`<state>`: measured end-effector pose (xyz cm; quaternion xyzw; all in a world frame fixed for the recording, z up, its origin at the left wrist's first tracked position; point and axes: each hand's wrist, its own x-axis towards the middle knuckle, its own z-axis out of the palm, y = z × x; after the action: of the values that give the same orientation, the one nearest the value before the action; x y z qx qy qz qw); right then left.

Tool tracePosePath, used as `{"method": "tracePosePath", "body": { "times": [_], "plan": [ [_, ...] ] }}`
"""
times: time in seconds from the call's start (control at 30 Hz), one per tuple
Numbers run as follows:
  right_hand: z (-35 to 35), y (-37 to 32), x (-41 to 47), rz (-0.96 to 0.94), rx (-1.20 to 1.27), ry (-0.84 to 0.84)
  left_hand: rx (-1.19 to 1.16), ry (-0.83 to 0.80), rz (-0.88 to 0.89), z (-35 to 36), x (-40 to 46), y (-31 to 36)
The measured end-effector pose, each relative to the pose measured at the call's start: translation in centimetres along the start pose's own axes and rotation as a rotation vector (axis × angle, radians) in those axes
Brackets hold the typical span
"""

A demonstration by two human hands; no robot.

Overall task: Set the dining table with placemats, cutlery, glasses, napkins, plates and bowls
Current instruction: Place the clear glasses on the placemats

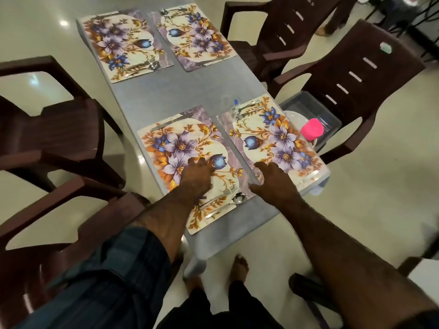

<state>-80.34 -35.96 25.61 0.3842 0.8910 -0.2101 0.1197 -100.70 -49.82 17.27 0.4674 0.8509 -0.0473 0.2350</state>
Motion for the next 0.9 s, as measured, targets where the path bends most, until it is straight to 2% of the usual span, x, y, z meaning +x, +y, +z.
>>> {"method": "tracePosePath", "body": {
  "times": [0.67, 0.77, 0.83, 0.9],
  "plan": [
    [0.6, -0.3, 1.1, -0.01, -0.045, -0.057, 0.056, 0.014, 0.007, -0.6, -0.3, 0.0],
    [-0.2, 1.5, 1.1, 0.051, 0.099, -0.106, 0.018, 0.021, -0.01, -1.2, -0.4, -0.3],
    [-1.3, 3.6, 0.9, 0.068, 0.267, -0.117, -0.111, 0.002, -0.031, -2.6, -0.1, -0.8],
    [-2.5, 6.3, 0.3, 0.057, 0.329, -0.082, -0.274, 0.013, -0.081, -4.7, 0.1, -1.1]
  ]
}}
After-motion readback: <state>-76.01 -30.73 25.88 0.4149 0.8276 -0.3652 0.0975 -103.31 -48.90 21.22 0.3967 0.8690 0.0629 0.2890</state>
